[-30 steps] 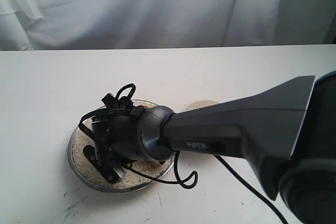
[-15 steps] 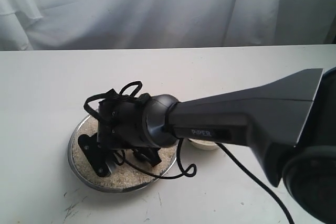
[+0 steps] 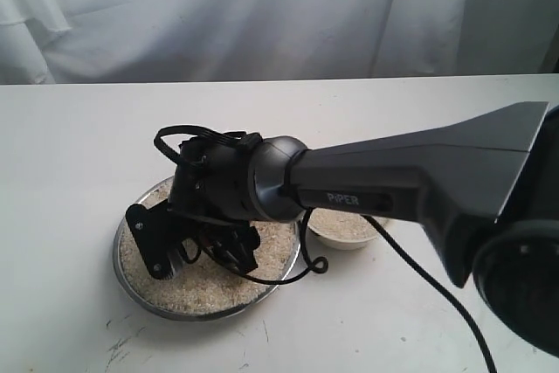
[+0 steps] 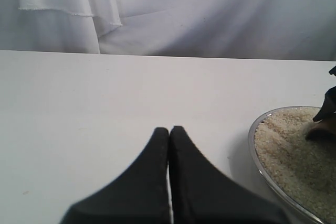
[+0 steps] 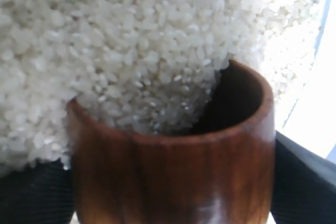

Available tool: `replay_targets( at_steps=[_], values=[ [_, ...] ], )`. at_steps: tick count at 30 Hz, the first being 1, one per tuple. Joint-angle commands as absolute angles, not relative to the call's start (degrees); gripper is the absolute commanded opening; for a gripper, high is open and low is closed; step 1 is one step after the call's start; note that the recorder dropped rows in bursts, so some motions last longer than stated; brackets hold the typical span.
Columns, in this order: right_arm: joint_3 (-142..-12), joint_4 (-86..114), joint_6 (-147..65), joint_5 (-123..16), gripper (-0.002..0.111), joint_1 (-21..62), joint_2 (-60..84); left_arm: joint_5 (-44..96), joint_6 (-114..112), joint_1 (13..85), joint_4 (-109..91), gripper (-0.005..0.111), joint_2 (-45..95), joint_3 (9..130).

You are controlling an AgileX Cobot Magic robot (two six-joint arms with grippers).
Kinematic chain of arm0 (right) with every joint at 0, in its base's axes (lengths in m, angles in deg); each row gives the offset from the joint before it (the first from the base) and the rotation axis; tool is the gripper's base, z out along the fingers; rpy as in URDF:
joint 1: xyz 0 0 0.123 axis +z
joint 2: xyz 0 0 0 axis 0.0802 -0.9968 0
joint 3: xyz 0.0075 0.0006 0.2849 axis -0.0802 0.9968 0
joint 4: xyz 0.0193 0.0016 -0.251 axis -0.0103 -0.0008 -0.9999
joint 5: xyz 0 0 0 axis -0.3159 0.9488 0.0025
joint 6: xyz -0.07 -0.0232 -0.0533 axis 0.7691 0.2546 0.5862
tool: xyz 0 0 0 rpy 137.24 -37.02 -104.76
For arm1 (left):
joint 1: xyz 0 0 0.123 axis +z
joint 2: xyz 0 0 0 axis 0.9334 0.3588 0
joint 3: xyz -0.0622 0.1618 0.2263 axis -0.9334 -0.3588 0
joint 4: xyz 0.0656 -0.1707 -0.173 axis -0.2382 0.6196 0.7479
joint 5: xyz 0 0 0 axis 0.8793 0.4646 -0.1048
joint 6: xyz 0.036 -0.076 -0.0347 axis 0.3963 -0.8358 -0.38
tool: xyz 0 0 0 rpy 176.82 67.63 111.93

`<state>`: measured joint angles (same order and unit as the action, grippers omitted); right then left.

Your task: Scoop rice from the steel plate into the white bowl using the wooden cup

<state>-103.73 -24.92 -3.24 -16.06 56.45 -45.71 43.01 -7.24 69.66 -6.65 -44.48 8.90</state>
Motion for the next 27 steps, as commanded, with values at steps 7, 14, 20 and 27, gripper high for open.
replay_targets(
  at_steps=[7,14,20,27],
  values=[
    [-104.2,-10.5,2.5,-20.6,0.000,52.8,-46.5,42.6,-7.1,69.6,-6.6,0.000,-44.8,8.6],
    [-104.2,-0.9,8.3,-21.9,0.000,50.9,-46.5,42.6,-7.3,69.6,-6.6,0.000,-44.8,8.6],
    [-104.2,2.4,11.5,-22.0,0.000,50.7,-46.5,42.6,-7.3,69.6,-6.6,0.000,-44.8,8.6],
    [-104.2,11.6,17.1,-21.4,0.000,49.4,-46.5,42.6,-7.2,69.6,-6.6,0.000,-44.8,8.6]
  ],
)
